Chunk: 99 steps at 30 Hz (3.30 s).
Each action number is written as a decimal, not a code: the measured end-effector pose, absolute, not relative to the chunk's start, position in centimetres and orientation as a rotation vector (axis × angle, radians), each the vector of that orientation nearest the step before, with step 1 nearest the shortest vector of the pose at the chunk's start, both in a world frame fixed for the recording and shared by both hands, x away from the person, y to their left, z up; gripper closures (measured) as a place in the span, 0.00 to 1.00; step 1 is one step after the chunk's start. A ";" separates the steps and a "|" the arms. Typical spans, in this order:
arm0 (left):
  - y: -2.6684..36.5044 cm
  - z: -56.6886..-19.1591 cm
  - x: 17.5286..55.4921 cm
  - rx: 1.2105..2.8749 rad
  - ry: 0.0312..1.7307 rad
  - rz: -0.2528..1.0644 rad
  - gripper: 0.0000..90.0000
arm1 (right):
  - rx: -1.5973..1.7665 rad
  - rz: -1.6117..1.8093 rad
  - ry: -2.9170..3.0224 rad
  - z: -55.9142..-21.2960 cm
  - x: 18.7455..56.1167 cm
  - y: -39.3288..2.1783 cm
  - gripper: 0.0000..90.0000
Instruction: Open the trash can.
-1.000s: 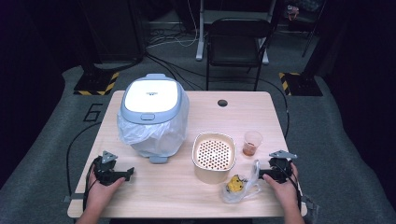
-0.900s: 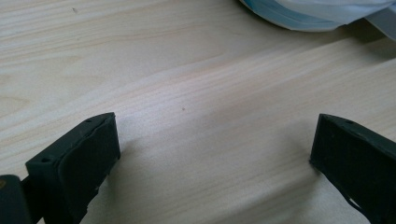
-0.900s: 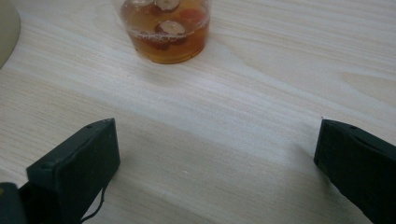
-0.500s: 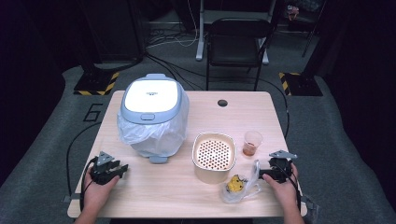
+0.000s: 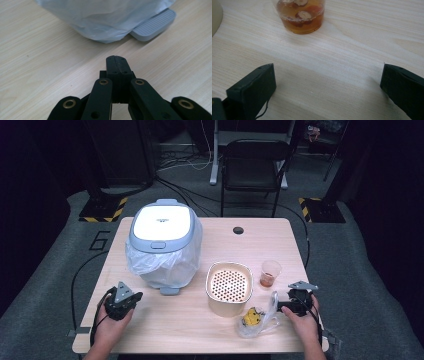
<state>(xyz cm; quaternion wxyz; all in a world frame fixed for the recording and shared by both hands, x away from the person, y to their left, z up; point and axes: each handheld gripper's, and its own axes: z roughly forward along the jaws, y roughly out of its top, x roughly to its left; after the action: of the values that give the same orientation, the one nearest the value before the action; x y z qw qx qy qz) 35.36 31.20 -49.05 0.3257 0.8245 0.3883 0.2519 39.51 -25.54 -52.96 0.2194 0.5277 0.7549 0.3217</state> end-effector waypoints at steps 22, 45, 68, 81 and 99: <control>23.5 -48.0 37.3 2.378 0.713 0.724 1.00 | 1.460 0.890 2.088 -53.0 39.5 -25.5 0.00; 21.9 -49.8 38.4 2.376 0.738 0.897 1.00 | 1.460 0.890 2.089 -53.0 39.5 -25.5 0.00; 22.4 -51.9 37.1 2.154 0.873 0.928 1.00 | 1.460 0.890 2.089 -53.0 39.5 -25.5 0.00; 22.7 -53.0 37.2 2.108 0.913 0.893 1.00 | 1.465 0.890 2.087 -53.0 39.5 -25.5 0.00; 22.5 -53.1 37.0 2.112 0.905 0.916 1.00 | 1.435 0.930 2.075 -52.7 39.1 -25.8 0.18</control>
<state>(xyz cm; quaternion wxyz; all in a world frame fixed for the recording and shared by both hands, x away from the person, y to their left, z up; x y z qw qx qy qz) 37.03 22.50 -53.06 0.3280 0.8066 0.3456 0.3499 39.12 -25.83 -52.74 0.2246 0.5202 0.7520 0.3370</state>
